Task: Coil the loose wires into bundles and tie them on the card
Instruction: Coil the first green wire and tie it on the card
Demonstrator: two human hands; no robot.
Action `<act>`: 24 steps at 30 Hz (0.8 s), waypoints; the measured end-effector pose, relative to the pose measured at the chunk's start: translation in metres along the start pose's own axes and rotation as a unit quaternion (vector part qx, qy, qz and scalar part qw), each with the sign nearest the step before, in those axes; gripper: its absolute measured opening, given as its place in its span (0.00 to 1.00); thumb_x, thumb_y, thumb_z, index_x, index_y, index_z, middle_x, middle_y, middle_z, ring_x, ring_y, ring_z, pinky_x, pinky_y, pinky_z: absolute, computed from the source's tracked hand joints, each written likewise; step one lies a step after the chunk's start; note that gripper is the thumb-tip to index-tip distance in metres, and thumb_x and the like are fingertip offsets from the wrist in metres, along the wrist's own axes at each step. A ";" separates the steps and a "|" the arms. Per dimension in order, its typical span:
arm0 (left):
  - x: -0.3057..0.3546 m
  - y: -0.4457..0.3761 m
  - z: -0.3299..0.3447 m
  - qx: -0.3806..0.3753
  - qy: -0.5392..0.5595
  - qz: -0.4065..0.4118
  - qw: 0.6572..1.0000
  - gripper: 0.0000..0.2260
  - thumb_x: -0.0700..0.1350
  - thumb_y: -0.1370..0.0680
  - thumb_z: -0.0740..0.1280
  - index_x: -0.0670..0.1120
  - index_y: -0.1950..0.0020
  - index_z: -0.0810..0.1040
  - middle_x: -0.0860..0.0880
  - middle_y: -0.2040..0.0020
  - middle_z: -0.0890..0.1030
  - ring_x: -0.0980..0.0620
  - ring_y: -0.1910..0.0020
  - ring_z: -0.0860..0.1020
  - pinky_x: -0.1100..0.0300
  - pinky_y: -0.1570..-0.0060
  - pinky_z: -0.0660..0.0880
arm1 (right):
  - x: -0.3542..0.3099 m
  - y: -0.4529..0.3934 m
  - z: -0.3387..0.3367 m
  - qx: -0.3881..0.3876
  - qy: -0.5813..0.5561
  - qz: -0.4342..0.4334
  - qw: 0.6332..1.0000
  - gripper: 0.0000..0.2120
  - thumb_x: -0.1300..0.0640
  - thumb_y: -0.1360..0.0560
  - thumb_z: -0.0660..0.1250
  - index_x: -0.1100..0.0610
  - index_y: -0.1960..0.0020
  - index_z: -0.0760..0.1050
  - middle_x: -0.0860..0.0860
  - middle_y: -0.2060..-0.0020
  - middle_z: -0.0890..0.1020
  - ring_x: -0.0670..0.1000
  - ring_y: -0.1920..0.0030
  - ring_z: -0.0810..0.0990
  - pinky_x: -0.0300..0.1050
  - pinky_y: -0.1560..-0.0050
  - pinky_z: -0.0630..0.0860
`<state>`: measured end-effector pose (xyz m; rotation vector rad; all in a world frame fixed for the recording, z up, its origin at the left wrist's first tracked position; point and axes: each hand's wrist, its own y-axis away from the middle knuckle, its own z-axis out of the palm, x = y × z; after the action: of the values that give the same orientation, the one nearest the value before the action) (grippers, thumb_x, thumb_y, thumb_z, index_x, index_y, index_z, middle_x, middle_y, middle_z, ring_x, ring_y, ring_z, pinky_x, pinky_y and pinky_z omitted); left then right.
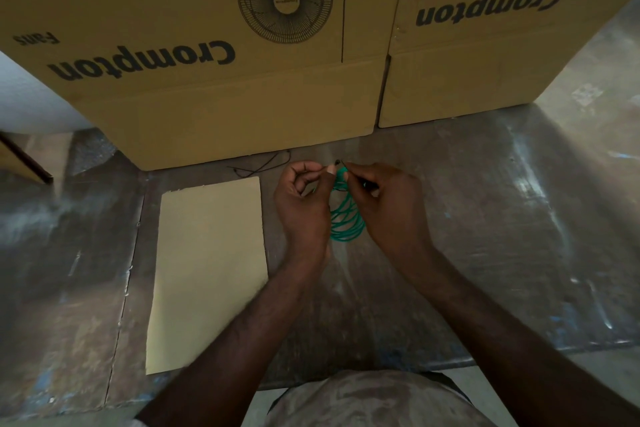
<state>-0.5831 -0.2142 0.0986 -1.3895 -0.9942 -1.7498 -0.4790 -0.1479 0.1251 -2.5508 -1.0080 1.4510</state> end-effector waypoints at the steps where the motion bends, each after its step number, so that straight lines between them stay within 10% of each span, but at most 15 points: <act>1: 0.000 -0.001 0.000 0.000 -0.003 0.002 1.000 0.07 0.42 0.23 0.78 0.47 0.50 0.81 0.39 0.52 0.86 0.46 0.57 0.81 0.49 0.56 0.76 | -0.001 0.000 0.000 -0.001 0.001 -0.002 1.000 0.09 0.59 0.20 0.71 0.56 0.42 0.87 0.54 0.58 0.87 0.50 0.61 0.83 0.50 0.61 0.80; 17: 0.003 0.004 -0.001 0.000 -0.031 0.026 0.999 0.08 0.41 0.22 0.78 0.44 0.48 0.81 0.43 0.52 0.86 0.42 0.49 0.85 0.50 0.51 0.80 | 0.001 0.003 0.002 -0.018 -0.009 0.013 1.000 0.09 0.60 0.20 0.72 0.56 0.42 0.87 0.53 0.59 0.87 0.49 0.62 0.82 0.48 0.61 0.80; 24: 0.006 0.008 -0.003 -0.026 -0.063 0.078 0.995 0.08 0.40 0.21 0.77 0.43 0.44 0.82 0.47 0.50 0.87 0.54 0.48 0.85 0.66 0.50 0.78 | -0.001 0.002 -0.001 -0.014 -0.006 0.018 1.000 0.10 0.60 0.19 0.71 0.55 0.39 0.86 0.53 0.57 0.87 0.49 0.61 0.83 0.50 0.59 0.81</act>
<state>-0.5785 -0.2206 0.1054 -1.5821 -0.8855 -1.6005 -0.4775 -0.1492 0.1255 -2.5967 -0.9963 1.4723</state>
